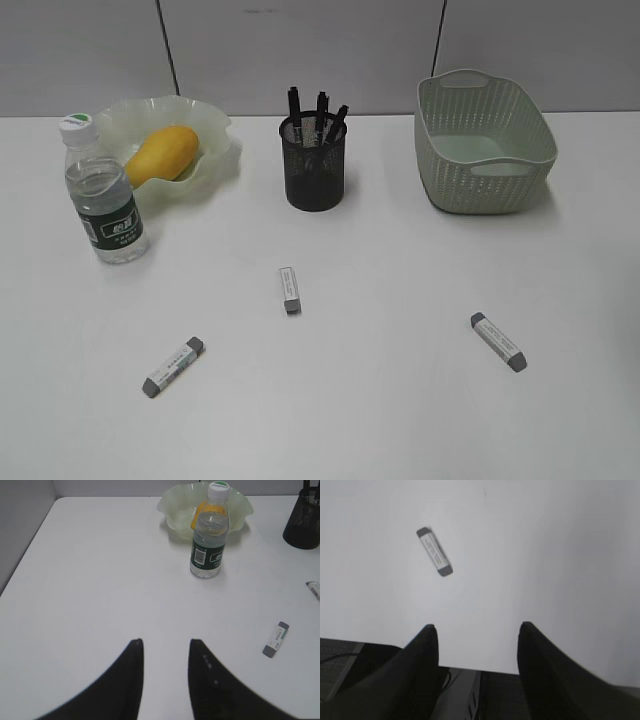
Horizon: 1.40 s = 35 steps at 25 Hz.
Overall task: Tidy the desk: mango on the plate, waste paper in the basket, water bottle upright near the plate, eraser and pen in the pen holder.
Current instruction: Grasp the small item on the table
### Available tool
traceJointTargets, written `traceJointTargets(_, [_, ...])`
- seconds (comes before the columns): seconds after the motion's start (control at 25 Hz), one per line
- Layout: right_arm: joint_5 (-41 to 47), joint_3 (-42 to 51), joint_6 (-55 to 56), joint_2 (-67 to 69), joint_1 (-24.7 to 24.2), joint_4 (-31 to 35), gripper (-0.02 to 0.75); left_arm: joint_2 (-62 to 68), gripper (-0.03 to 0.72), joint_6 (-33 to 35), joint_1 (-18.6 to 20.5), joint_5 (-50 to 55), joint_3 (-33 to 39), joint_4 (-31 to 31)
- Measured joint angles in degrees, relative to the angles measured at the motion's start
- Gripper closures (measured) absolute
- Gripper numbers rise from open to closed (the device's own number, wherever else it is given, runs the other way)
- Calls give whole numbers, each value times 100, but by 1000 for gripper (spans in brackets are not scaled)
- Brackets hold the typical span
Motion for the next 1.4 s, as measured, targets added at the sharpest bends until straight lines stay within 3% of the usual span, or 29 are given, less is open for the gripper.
traceJointTargets(0.44, [257, 1910, 10, -3190, 0, 52, 324, 0, 449, 0, 0, 0, 0, 57])
traceJointTargets(0.88, [320, 2862, 9, -6352, 0, -188, 325, 0, 449, 0, 0, 0, 0, 62])
traceJointTargets(1.16, [344, 3205, -3, -7719, 0, -194, 325, 0, 449, 0, 0, 0, 0, 66])
traceJointTargets(1.4, [252, 3275, -402, -7933, 0, -252, 349, 0, 449, 0, 0, -8, 0, 43])
